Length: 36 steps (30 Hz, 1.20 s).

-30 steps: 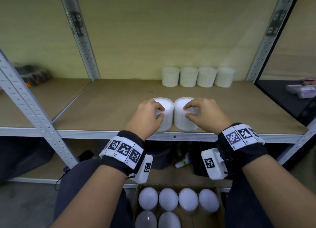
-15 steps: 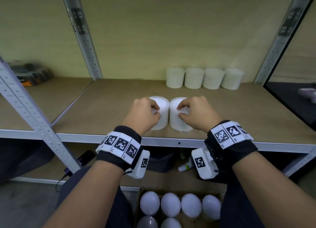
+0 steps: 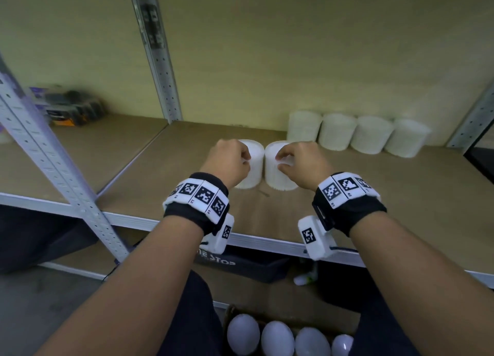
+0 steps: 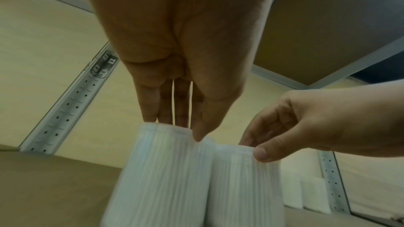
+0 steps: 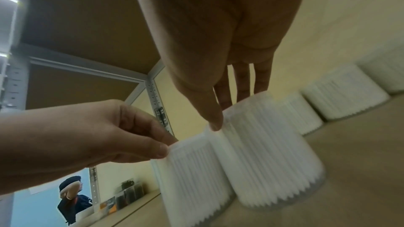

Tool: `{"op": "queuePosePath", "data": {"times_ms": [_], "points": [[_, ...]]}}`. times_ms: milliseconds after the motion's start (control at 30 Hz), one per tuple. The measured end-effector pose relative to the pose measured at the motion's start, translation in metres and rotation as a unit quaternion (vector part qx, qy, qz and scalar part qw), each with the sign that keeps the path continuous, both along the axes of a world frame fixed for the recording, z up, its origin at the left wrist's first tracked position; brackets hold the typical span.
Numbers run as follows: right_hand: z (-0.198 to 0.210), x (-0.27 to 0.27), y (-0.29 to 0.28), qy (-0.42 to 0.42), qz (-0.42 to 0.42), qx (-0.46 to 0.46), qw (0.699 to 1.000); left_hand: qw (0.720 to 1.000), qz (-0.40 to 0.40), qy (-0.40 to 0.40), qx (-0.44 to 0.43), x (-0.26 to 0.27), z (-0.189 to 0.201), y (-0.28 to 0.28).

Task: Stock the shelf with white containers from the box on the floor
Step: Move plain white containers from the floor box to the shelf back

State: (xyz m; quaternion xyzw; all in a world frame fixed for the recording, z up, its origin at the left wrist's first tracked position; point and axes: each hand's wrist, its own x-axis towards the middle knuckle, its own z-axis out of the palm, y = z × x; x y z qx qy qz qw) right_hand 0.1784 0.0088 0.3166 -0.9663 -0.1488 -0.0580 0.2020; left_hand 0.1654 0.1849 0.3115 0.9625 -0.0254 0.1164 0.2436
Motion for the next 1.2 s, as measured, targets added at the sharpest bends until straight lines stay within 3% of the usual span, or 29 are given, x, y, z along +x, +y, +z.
{"op": "queuePosePath", "data": {"times_ms": [467, 667, 1067, 1200], "points": [[0.002, 0.109, 0.023, -0.008, 0.002, -0.043, 0.999, 1.000, -0.022, -0.009, 0.017, 0.119, -0.005, 0.021], [-0.002, 0.145, 0.024, -0.020, 0.005, -0.018, 1.000, 0.999, -0.037, -0.020, 0.033, 0.158, -0.007, 0.024], [-0.014, 0.177, 0.027, -0.039, -0.018, -0.004, 0.999, 0.997, -0.053, -0.047, 0.023, 0.194, -0.012, 0.022], [-0.012, 0.175, 0.028, -0.028, -0.016, -0.021, 0.999, 0.996, -0.070, -0.012, 0.048, 0.188, -0.007, 0.020]]}}
